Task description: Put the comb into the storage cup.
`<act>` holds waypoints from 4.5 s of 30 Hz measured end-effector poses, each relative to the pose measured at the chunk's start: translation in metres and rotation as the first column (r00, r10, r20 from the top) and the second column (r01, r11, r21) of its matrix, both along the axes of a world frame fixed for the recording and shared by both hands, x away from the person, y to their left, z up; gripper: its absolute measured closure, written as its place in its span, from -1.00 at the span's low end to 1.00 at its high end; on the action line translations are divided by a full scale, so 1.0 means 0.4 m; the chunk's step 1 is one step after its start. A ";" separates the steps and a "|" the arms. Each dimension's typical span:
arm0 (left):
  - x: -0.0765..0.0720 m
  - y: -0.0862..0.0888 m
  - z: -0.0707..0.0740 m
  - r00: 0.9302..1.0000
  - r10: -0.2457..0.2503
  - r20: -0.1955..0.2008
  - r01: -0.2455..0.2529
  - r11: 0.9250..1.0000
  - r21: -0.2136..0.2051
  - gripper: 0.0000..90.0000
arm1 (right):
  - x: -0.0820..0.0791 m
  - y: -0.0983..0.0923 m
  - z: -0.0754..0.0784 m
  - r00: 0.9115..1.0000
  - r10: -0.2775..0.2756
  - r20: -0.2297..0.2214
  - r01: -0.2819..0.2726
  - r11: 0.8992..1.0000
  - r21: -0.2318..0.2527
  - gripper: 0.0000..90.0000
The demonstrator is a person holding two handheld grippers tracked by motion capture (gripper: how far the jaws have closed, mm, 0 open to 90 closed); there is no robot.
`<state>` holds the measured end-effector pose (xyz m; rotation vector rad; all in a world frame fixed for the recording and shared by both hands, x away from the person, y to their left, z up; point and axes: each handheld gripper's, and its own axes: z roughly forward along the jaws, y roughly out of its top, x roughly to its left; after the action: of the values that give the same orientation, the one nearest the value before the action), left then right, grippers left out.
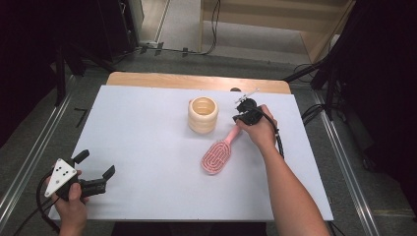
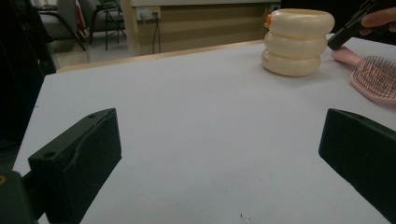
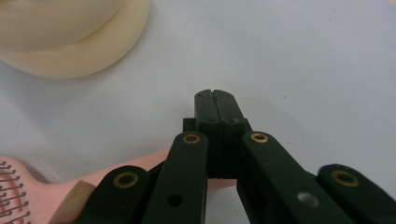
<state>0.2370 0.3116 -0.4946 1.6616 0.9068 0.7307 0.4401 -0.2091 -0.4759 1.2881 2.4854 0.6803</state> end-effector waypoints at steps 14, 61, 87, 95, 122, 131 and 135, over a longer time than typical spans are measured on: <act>0.000 0.001 0.000 1.000 -0.001 0.000 0.001 1.000 -0.002 -1.00 | -0.008 -0.016 -0.015 0.999 -0.012 -0.052 0.010 0.999 -0.034 0.96; -0.002 -0.004 -0.001 1.000 -0.002 0.003 0.002 1.000 0.009 -1.00 | -0.278 -0.165 0.010 0.977 0.193 -0.088 -0.192 0.981 0.024 0.45; -0.001 -0.004 -0.001 1.000 -0.004 0.003 0.004 1.000 0.009 -1.00 | -0.278 -0.059 -0.015 0.879 0.438 -0.189 -0.459 0.884 -0.087 -0.44; -0.001 -0.004 -0.001 1.000 -0.004 0.004 0.004 1.000 0.009 -1.00 | -0.274 -0.052 -0.024 0.877 0.436 -0.203 -0.466 0.874 -0.137 0.15; -0.002 -0.005 -0.001 1.000 -0.005 0.001 0.005 1.000 0.013 -1.00 | -0.298 -0.056 -0.012 0.888 0.439 -0.133 -0.451 0.889 -0.075 0.50; -0.002 -0.005 -0.001 1.000 -0.006 0.001 0.006 1.000 0.011 -1.00 | -0.296 -0.046 -0.030 0.900 0.408 -0.153 -0.420 0.906 -0.054 0.20; -0.002 -0.005 -0.001 1.000 -0.006 0.001 0.006 1.000 0.012 -1.00 | -0.289 -0.036 -0.024 0.905 0.398 -0.151 -0.412 0.907 -0.082 0.19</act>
<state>0.2363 0.3096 -0.4950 1.6738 0.8983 0.7337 0.3244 -0.2234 -0.4855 0.8000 2.8902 0.5430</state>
